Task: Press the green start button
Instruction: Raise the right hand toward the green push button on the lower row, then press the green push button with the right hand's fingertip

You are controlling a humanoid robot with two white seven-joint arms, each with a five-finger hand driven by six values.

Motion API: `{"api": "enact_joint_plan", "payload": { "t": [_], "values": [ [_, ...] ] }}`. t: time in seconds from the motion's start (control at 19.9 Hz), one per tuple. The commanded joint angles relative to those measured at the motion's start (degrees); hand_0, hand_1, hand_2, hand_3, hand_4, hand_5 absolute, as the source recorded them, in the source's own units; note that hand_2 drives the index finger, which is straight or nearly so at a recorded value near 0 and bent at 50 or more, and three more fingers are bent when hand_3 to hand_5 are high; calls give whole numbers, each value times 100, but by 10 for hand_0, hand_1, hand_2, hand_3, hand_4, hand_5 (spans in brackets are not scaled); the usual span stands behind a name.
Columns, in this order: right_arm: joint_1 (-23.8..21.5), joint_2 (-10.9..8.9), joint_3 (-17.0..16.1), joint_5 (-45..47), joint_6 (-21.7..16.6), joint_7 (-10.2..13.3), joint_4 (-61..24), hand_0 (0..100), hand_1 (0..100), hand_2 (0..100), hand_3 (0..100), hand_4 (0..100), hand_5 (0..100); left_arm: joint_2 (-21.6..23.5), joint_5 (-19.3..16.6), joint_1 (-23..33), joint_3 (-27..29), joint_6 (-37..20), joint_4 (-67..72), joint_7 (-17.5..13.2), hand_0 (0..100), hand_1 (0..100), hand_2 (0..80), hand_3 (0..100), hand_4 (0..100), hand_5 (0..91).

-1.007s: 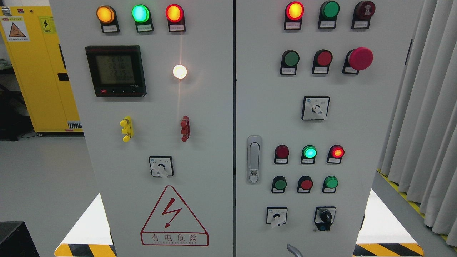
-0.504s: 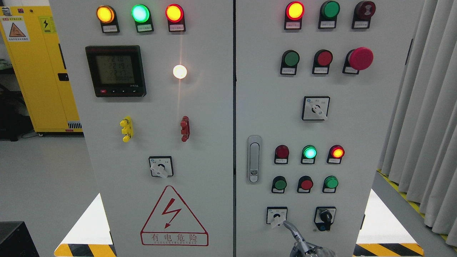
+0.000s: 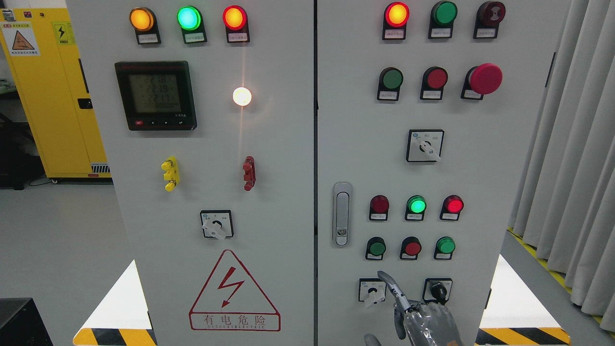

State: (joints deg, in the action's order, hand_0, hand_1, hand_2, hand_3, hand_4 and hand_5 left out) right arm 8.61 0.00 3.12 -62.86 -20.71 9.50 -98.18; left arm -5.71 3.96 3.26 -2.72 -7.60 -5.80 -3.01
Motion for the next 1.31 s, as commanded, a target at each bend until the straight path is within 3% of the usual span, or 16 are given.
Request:
{"api": "enact_joint_plan", "payload": {
  "t": [0.0, 1.26],
  "values": [
    [334, -18, -22, -183, 6, -1, 396, 241, 747, 0, 979, 971, 1000, 0, 0, 8, 0, -4, 0, 2, 120, 556, 0, 0, 0, 0],
    [694, -18, -83, -130, 24, -19, 765, 263, 736, 0, 987, 968, 1000, 0, 0, 0, 0, -4, 0, 2, 120, 556, 0, 0, 0, 0]
  ]
}}
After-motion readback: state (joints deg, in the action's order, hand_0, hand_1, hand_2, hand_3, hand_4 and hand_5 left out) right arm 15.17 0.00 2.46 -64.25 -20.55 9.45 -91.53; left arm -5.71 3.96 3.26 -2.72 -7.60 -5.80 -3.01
